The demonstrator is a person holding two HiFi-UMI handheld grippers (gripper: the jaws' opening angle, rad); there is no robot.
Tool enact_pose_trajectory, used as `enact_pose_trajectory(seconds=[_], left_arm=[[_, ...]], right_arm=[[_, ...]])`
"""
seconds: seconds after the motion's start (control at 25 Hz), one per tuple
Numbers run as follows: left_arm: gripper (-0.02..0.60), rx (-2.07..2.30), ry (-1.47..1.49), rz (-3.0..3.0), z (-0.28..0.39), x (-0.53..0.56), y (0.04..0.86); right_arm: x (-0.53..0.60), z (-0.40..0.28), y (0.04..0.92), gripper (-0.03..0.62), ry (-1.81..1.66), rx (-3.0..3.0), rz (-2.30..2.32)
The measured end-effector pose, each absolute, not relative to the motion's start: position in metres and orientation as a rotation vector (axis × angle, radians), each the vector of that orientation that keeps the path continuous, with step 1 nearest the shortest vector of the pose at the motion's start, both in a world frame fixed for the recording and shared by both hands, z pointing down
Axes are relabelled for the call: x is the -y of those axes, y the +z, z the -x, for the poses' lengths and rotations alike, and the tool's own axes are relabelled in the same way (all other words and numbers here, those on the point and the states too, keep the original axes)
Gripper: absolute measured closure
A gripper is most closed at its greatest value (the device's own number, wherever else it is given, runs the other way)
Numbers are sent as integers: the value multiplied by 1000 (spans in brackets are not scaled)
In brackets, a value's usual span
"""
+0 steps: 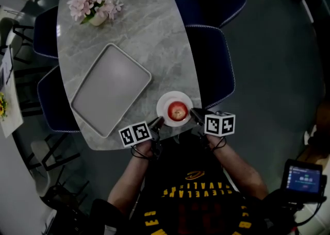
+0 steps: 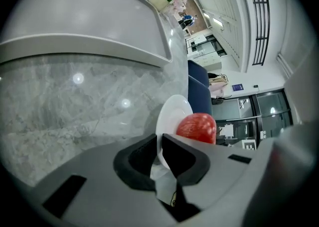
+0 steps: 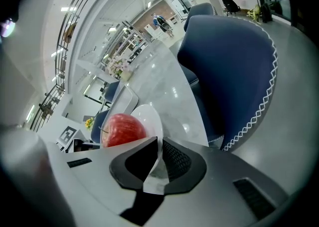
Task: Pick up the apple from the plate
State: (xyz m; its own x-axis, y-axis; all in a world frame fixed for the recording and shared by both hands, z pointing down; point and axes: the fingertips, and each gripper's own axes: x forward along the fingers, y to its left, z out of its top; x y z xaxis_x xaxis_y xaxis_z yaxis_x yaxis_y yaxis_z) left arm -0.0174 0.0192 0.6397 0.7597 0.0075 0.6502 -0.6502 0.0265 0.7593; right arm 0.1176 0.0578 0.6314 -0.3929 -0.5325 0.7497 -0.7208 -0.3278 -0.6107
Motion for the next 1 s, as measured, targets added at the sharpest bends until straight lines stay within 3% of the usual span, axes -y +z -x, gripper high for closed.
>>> enact_pose_trajectory(seconds=[1.0], left_arm=[[545,557,634,-1471,15,-20,661]], right_arm=[[-66,-118,660,553,1858,1668,-1635]])
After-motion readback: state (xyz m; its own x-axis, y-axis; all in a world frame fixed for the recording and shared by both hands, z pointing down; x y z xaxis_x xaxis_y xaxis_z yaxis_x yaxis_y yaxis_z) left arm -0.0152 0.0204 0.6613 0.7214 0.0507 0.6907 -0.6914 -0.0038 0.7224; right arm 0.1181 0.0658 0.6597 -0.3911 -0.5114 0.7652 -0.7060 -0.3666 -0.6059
